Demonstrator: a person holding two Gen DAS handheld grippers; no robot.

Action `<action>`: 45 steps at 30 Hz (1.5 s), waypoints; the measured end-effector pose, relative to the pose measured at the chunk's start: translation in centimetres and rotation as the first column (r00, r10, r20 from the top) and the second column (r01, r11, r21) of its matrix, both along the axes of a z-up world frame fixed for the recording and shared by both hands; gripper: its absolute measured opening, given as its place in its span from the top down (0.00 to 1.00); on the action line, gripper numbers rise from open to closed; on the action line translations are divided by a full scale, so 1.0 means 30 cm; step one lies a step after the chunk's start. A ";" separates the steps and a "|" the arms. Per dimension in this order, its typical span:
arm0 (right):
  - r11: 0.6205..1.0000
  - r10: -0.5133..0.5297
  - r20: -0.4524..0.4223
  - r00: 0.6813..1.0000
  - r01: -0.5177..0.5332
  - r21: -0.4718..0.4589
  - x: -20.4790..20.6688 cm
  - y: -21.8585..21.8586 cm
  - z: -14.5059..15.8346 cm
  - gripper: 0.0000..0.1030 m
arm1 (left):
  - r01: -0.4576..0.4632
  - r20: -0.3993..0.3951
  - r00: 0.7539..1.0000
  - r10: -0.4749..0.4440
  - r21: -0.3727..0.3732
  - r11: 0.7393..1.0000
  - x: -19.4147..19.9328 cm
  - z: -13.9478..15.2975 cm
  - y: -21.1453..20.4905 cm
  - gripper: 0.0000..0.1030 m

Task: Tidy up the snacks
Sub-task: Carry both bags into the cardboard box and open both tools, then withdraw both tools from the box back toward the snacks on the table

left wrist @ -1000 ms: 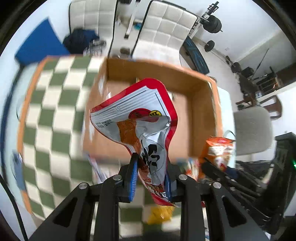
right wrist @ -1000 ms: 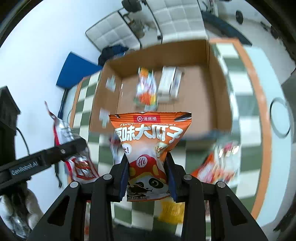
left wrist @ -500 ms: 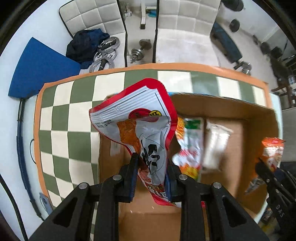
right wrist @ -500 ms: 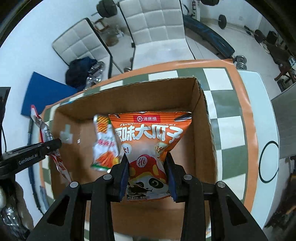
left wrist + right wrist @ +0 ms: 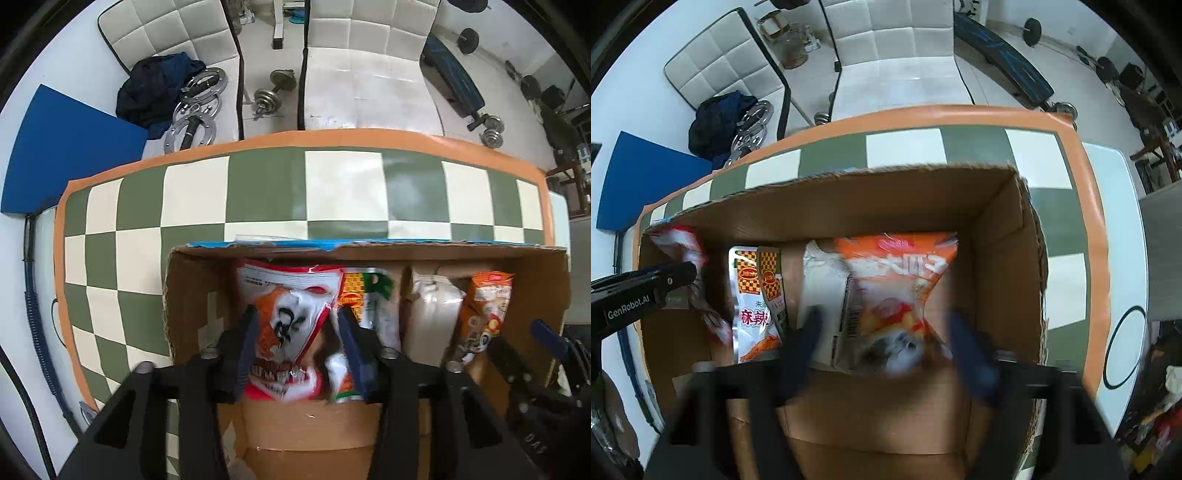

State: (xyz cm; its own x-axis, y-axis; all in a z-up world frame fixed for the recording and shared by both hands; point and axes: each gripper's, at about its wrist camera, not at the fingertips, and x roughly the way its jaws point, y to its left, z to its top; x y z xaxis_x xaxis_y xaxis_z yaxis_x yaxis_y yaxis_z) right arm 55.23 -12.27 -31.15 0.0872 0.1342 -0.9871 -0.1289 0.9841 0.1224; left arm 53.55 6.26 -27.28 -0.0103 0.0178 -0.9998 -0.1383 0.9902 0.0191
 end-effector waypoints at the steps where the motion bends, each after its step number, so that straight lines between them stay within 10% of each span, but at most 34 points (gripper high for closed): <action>1: 1.000 0.004 -0.002 1.000 -0.004 0.001 0.001 0.003 0.003 0.19 | 0.000 0.010 1.000 0.000 -0.006 1.000 -0.003 0.010 -0.001 0.29; 12: 0.999 0.044 0.014 0.999 -0.044 0.006 -0.078 0.016 0.078 0.12 | -0.010 0.114 0.993 0.014 -0.036 0.999 -0.109 0.154 -0.009 0.08; 26: 0.984 0.105 0.092 0.990 -0.117 0.137 -0.442 -0.133 0.328 0.10 | -0.057 0.268 0.961 0.063 -0.031 0.998 -0.552 0.415 -0.064 0.08; 45: 0.981 0.190 -0.150 0.970 -0.193 -0.003 -0.823 -0.294 -0.090 0.09 | -0.193 -0.020 0.981 0.193 0.002 0.981 -0.871 -0.094 0.029 0.08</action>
State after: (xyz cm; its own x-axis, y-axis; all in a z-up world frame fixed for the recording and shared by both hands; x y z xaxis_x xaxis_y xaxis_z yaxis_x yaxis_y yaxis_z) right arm 30.53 -21.07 -33.85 -0.0863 0.1165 -0.9894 -0.2966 0.9451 0.1372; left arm 27.43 7.12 -30.09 -0.0340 0.0132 -0.9993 -0.3268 0.9448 0.0236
